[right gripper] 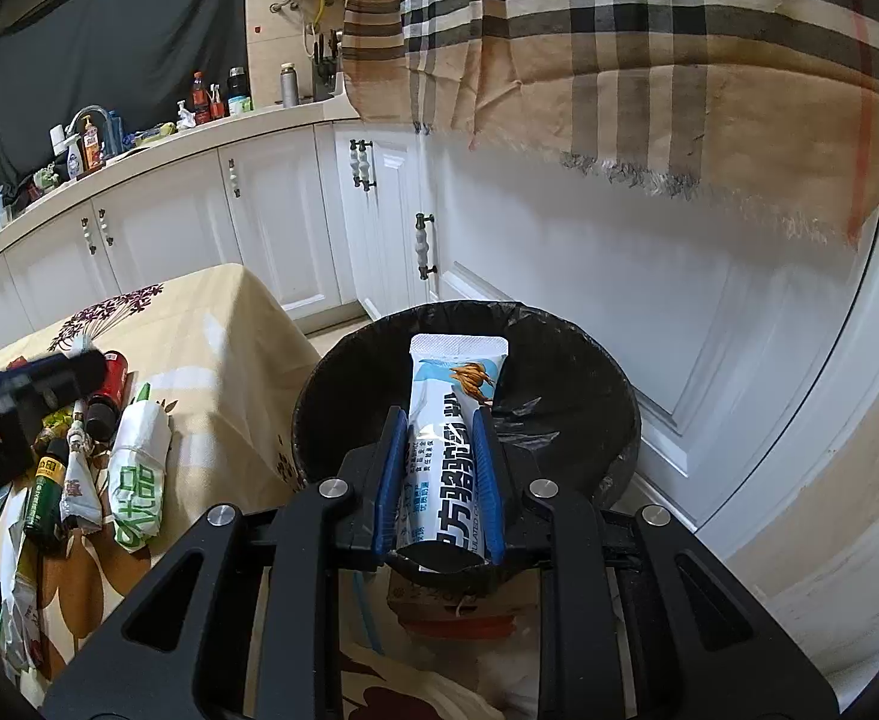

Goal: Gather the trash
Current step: 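Open the right gripper over the bin while the left gripper carries the white-green bag there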

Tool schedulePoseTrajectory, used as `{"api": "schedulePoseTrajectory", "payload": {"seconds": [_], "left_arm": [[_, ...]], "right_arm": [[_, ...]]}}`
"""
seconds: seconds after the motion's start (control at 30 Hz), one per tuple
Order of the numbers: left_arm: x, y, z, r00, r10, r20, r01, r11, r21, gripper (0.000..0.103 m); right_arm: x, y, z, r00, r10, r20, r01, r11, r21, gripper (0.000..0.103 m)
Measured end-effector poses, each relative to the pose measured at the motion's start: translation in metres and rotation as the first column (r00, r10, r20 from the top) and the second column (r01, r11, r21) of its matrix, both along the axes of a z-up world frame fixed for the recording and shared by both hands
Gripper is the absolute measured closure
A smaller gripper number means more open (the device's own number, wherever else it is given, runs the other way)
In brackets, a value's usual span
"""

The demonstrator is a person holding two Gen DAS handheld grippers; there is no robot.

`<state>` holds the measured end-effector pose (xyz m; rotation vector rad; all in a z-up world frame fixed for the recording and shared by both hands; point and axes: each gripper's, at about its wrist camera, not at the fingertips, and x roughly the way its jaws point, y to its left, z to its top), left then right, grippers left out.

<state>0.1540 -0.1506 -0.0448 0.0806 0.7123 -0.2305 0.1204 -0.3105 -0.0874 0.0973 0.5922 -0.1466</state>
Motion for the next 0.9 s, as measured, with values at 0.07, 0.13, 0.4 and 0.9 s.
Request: {"api": "schedulePoseTrajectory", "payload": {"seconds": [0.07, 0.13, 0.4, 0.9], "left_arm": [[0.002, -0.004, -0.007, 1.0, 0.0, -0.019, 0.0, 1.0, 0.014, 0.068], [0.004, -0.007, -0.013, 0.999, 0.009, -0.037, -0.008, 0.999, 0.032, 0.068], [0.01, -0.01, -0.027, 0.995, 0.007, -0.102, 0.0, 0.998, 0.062, 0.068], [0.007, -0.004, -0.04, 0.989, 0.007, -0.148, 0.005, 0.997, 0.075, 0.071]], "right_arm": [[0.0, -0.002, -0.001, 1.0, 0.0, 0.001, 0.0, 1.0, 0.008, 0.081], [0.0, -0.003, -0.001, 1.0, 0.001, 0.001, -0.001, 1.0, 0.013, 0.081], [0.001, -0.003, -0.004, 1.0, 0.013, -0.001, -0.013, 0.999, 0.032, 0.081], [-0.002, -0.004, -0.005, 1.0, 0.019, 0.001, -0.019, 0.998, 0.057, 0.081]]}}
